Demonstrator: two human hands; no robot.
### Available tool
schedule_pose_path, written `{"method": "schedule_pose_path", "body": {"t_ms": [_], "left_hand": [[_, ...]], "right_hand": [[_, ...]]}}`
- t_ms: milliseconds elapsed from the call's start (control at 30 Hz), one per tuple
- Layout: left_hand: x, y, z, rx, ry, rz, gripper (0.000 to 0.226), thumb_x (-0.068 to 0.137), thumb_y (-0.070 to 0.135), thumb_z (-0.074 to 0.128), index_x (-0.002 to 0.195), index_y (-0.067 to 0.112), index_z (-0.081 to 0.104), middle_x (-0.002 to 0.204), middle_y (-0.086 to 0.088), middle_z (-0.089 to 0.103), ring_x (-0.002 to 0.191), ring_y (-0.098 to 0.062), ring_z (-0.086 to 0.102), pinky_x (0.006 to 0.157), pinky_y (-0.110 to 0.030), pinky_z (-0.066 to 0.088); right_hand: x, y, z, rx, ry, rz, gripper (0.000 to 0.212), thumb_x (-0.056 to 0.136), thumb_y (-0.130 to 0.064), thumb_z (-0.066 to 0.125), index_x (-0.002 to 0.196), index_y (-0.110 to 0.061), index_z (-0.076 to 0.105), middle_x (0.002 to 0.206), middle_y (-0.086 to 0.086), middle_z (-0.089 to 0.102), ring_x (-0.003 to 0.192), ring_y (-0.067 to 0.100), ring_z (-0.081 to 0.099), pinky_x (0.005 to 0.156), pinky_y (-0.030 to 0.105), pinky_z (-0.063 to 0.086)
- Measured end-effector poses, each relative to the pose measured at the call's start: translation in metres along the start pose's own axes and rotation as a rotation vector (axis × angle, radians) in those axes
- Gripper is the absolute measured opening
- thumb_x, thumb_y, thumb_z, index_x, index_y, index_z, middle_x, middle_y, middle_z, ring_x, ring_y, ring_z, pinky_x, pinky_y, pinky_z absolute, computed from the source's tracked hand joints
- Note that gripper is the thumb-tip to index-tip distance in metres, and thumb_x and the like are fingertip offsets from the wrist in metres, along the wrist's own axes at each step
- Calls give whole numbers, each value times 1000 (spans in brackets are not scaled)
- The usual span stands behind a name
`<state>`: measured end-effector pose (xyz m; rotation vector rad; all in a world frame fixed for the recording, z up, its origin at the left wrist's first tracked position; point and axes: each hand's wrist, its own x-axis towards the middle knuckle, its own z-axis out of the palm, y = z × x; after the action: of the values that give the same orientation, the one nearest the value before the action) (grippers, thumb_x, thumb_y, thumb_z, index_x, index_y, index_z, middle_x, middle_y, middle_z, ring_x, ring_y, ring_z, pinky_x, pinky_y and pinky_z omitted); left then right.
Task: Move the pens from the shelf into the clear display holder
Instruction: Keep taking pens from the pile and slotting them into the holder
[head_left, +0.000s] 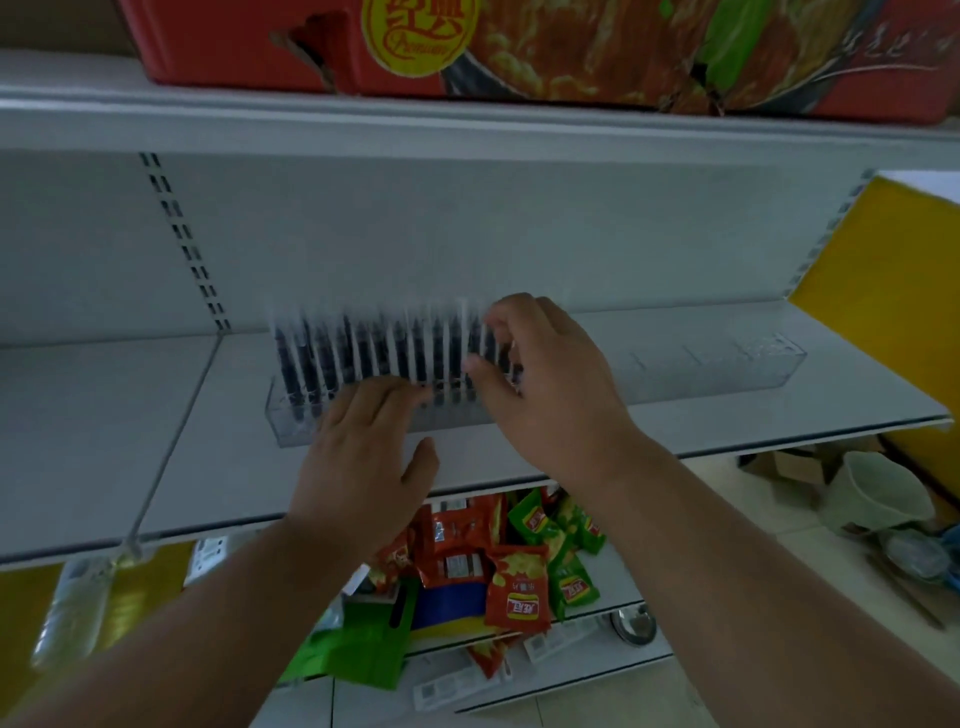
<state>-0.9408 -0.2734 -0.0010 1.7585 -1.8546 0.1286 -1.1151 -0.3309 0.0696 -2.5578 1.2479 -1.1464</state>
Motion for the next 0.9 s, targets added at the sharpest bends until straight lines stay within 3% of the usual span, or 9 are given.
{"method": "schedule_pose_path", "body": {"t_ms": [167, 433, 533, 733, 900], "left_hand": [[-33, -40, -46, 137, 4, -171, 45, 85, 41, 41, 116, 16, 62, 112, -5, 61, 105, -29, 54, 90, -43, 46], [-118, -127, -131, 293, 16, -451, 43, 87, 49, 40, 117, 26, 61, 116, 4, 58, 112, -23, 52, 94, -44, 46], [-146, -164, -160, 320, 25, -524, 35, 90, 46, 50, 120, 30, 60, 120, 6, 57, 116, -22, 50, 97, -43, 43], [-194, -245, -217, 329, 29, -552, 49, 85, 52, 33, 117, 29, 63, 116, 5, 58, 113, -23, 51, 95, -43, 43], [-221, -308, -253, 307, 15, -528, 35, 89, 46, 48, 115, 28, 63, 114, 5, 59, 111, -22, 50, 93, -40, 43]], "right_hand": [[12, -54, 28, 53, -57, -127, 31, 90, -31, 61, 111, -8, 56, 99, 11, 58, 89, 30, 57, 73, 43, 50], [34, -178, 81, 153, -253, -281, 37, 95, -38, 55, 125, -15, 52, 116, 6, 54, 105, 24, 52, 88, 42, 46], [36, -224, 102, 142, -326, -312, 38, 97, -42, 50, 128, -20, 49, 121, 2, 51, 109, 20, 50, 92, 38, 44], [32, -319, 156, 166, -329, -276, 37, 95, -41, 54, 125, -18, 52, 121, 3, 53, 108, 21, 52, 90, 37, 45], [32, -391, 196, 164, -306, -239, 33, 94, -41, 56, 118, -19, 54, 114, 1, 54, 99, 19, 53, 85, 36, 47]]}}
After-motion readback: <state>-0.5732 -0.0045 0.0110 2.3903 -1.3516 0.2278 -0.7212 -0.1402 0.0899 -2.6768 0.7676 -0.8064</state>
